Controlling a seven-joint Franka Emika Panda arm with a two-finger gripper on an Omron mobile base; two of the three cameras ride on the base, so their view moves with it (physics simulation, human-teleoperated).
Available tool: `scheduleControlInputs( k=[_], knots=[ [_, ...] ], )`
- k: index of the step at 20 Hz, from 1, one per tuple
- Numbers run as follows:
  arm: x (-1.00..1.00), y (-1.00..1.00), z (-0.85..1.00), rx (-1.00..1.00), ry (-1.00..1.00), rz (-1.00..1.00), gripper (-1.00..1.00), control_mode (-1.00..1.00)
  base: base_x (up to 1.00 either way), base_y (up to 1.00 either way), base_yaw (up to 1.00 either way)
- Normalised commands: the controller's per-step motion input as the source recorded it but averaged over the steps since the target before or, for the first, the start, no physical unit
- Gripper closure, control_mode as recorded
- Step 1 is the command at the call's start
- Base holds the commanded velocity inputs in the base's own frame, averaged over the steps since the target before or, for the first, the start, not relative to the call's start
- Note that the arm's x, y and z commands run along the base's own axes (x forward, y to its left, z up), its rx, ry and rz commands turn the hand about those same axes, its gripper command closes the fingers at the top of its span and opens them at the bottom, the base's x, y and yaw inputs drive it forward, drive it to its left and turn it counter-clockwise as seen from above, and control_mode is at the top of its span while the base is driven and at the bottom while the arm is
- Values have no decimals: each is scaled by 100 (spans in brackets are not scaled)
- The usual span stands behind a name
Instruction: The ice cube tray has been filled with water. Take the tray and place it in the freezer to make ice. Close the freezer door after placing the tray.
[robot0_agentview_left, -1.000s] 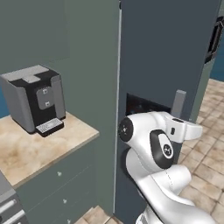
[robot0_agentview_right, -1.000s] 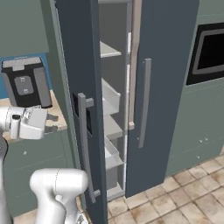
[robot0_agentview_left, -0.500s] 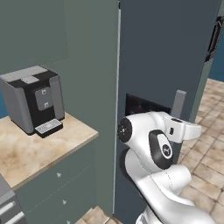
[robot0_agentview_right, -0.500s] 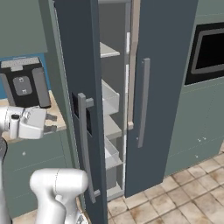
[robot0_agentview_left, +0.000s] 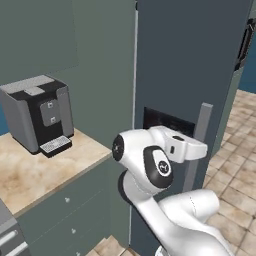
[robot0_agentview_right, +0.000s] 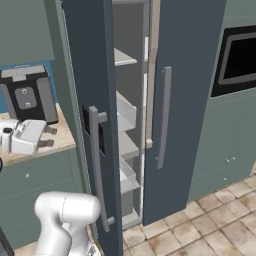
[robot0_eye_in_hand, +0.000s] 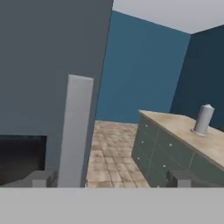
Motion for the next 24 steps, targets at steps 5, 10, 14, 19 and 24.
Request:
scheduleControlInputs(
  k=[5, 10, 14, 19, 24],
  knots=[
    [44, -2, 0, 6, -17, -6, -100, -100, 0, 0, 0],
    [38, -8, -3, 1, -31, -2, -100, -100, 0, 0, 0],
    [29, -17, -9, 0, -32, 0, -100, -100, 0, 0, 0],
    [28, -20, -10, 0, -32, 0, -100, -100, 0, 0, 0],
    [26, -17, -2, 1, -18, 0, -100, -100, 0, 0, 0]
  ],
)
